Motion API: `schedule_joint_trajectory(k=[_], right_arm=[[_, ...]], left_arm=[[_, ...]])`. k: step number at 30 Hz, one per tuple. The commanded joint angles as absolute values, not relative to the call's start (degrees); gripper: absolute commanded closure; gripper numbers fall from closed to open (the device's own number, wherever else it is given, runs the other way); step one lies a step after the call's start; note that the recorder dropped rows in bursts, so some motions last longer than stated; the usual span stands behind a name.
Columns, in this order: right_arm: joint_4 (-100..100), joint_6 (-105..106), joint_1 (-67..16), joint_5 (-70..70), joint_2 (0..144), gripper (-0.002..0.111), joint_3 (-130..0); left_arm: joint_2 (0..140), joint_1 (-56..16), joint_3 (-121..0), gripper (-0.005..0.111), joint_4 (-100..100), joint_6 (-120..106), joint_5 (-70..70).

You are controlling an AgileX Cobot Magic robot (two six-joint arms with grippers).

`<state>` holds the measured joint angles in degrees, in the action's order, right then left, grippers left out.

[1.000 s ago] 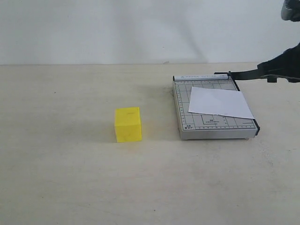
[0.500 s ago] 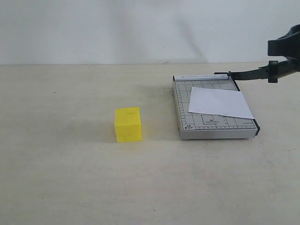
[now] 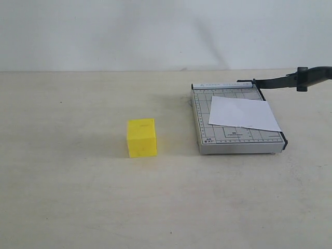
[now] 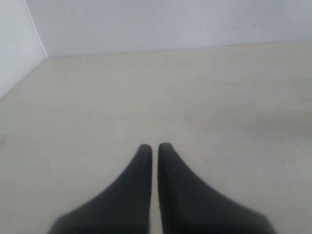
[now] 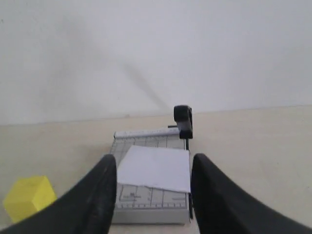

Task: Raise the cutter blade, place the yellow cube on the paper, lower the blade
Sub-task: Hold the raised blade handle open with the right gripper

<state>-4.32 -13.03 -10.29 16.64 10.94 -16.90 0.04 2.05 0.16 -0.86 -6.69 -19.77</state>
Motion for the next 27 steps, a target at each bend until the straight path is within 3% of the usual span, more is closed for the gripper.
schedule_joint_trajectory(k=[1, 4, 5, 27], right_arm=[[-3.6, -14.0, -10.3, 21.1, 0.0, 0.072, -16.5], [-3.6, -14.0, -10.4, 25.3, 0.0, 0.104, -17.0], [-3.5, -14.2, -10.4, 25.0, 0.0, 0.108, -17.0], [-3.3, -14.9, -10.4, 25.0, 0.0, 0.108, -17.0]], left_arm=[[0.0, 2.2, 0.0, 0.102, -0.8, -6.2, -19.3], [0.0, 2.2, 0.0, 0.102, -0.8, -6.2, -19.3], [0.0, 2.2, 0.0, 0.102, -0.8, -6.2, -19.3], [0.0, 2.2, 0.0, 0.102, -0.8, -6.2, -19.3]])
